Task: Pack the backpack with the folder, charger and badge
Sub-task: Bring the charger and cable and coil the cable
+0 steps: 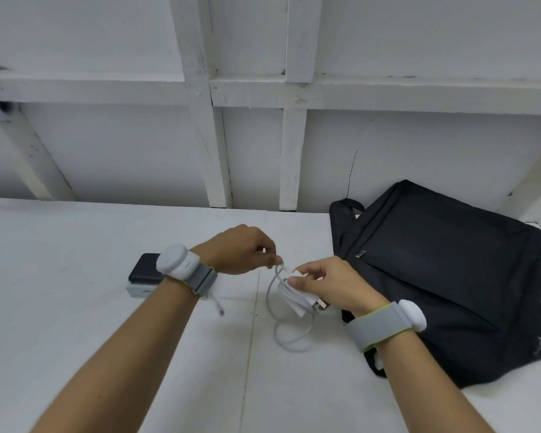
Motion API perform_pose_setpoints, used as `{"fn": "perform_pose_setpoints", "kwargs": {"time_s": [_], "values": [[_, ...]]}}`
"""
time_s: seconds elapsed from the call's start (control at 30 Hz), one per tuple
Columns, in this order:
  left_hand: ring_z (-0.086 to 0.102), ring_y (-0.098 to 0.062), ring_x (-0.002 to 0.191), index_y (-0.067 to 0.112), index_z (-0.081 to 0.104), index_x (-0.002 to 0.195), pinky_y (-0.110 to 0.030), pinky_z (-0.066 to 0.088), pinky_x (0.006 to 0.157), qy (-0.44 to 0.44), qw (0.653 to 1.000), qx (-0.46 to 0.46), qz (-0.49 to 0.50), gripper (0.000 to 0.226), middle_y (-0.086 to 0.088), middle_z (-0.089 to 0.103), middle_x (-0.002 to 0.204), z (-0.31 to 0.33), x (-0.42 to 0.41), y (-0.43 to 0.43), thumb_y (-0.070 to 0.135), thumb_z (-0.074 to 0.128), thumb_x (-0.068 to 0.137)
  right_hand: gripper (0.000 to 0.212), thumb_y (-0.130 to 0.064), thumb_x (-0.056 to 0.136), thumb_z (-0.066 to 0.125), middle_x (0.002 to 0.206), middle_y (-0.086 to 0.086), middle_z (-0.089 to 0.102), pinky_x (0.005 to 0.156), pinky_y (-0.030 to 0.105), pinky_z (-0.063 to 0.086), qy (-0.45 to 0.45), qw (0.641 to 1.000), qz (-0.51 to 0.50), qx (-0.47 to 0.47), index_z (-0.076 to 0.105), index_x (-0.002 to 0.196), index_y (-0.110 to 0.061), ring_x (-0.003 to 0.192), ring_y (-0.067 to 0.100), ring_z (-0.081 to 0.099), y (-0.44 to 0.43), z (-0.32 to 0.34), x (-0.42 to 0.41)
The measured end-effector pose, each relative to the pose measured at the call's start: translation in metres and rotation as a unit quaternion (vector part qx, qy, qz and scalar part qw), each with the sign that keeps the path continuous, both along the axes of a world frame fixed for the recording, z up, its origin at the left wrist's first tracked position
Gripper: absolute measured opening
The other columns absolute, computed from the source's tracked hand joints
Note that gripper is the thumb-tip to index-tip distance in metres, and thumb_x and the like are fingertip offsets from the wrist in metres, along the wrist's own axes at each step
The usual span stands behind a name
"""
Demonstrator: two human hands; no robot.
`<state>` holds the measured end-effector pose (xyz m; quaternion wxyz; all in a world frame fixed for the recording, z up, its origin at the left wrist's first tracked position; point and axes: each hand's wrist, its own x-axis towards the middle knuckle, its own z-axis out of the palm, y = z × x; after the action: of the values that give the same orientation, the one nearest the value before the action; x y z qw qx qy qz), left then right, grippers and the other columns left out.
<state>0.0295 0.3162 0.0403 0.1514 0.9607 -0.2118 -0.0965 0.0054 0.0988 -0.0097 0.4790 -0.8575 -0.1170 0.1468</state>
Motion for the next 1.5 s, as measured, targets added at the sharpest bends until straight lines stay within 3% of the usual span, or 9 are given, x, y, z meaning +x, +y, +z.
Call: {"fn": "perform_pose_setpoints", "kwargs": {"time_s": [0.33,0.5,0.6,0.7,0.8,0.97,1.13,1.3,1.5], "values": [[0.058,-0.021,0.076,0.025,0.064,0.085,-0.035,0.049,0.070,-0.106,0.982,-0.092,0.130,0.035,0.007,0.060,0.071,-0.015,-0.009,-0.010,0.042,0.038,0.101,0.024,-0.038,0.084,0.074,0.077,-0.002,0.066,0.059,0.050,0.060,0.009,0.984,-0.115,0.133,0.070,0.097,-0.018,0.061,0.009,0.060,0.017,-0.010,0.005],[0.062,-0.031,0.084,0.020,0.069,0.095,-0.032,0.043,0.068,-0.155,0.937,-0.046,0.311,0.033,-0.004,0.067,0.090,-0.032,0.002,0.005,0.038,0.042,0.100,0.018,-0.028,0.091,0.066,0.093,0.003,0.068,0.058,0.035,0.058,0.057,0.975,-0.075,0.201,0.070,0.106,-0.018,0.076,0.011,0.058,0.009,-0.009,0.005],[0.049,-0.033,0.124,0.026,0.065,0.117,-0.044,0.037,0.098,-0.152,0.948,0.021,0.279,0.032,-0.001,0.059,0.125,-0.051,0.001,0.011,0.035,0.039,0.101,0.023,-0.028,0.093,0.064,0.099,0.008,0.068,0.058,0.032,0.057,0.053,0.962,-0.107,0.245,0.068,0.111,-0.015,0.075,0.013,0.061,0.007,-0.007,0.007],[0.036,-0.014,0.138,0.028,0.052,0.139,-0.039,0.017,0.119,-0.038,0.961,-0.200,0.185,0.049,0.007,0.048,0.145,-0.058,-0.021,-0.009,0.050,0.029,0.102,0.019,-0.031,0.092,0.064,0.104,0.009,0.070,0.061,0.034,0.059,0.034,0.953,-0.147,0.263,0.069,0.107,-0.020,0.083,0.013,0.062,0.009,-0.008,0.013],[0.049,0.001,0.125,0.033,0.059,0.131,-0.022,0.032,0.106,0.068,0.893,-0.422,0.141,0.053,0.015,0.058,0.134,-0.060,-0.042,-0.026,0.063,0.034,0.096,0.026,-0.034,0.091,0.066,0.108,0.013,0.070,0.061,0.034,0.058,0.018,0.945,-0.180,0.274,0.067,0.111,-0.017,0.086,0.017,0.064,0.014,-0.009,0.018],[0.038,-0.020,0.137,0.040,0.070,0.094,-0.042,0.025,0.103,-0.203,0.942,-0.191,0.188,0.016,0.013,0.055,0.134,-0.082,-0.038,-0.029,0.047,0.056,0.090,0.028,-0.047,0.080,0.072,0.100,0.006,0.072,0.065,0.044,0.062,-0.010,0.942,-0.233,0.241,0.068,0.101,-0.028,0.090,0.025,0.068,0.015,-0.009,0.025],[0.044,-0.025,0.119,0.027,0.071,0.085,-0.043,0.028,0.088,-0.400,0.900,-0.091,0.144,0.014,0.000,0.063,0.119,-0.077,-0.043,-0.034,0.034,0.059,0.091,0.028,-0.043,0.081,0.073,0.096,0.006,0.073,0.059,0.038,0.061,-0.052,0.938,-0.278,0.201,0.069,0.101,-0.023,0.078,0.019,0.068,0.021,-0.005,0.030],[0.063,-0.006,0.075,0.016,0.053,0.094,-0.020,0.046,0.073,-0.012,0.957,-0.285,0.049,0.029,0.007,0.071,0.077,-0.051,-0.055,-0.042,0.037,0.036,0.104,0.034,-0.044,0.082,0.074,0.086,0.006,0.074,0.066,0.037,0.060,0.002,0.922,-0.256,0.290,0.070,0.101,-0.016,0.080,0.024,0.071,0.031,0.006,0.031],[0.054,-0.012,0.065,0.018,0.050,0.075,-0.029,0.045,0.073,0.100,0.970,-0.219,0.024,0.032,0.007,0.060,0.064,-0.065,-0.050,-0.036,0.027,0.036,0.103,0.026,-0.029,0.093,0.062,0.068,0.002,0.066,0.051,0.020,0.053,0.070,0.865,-0.221,0.446,0.069,0.095,-0.004,0.054,0.011,0.063,0.023,0.047,0.028]]}}
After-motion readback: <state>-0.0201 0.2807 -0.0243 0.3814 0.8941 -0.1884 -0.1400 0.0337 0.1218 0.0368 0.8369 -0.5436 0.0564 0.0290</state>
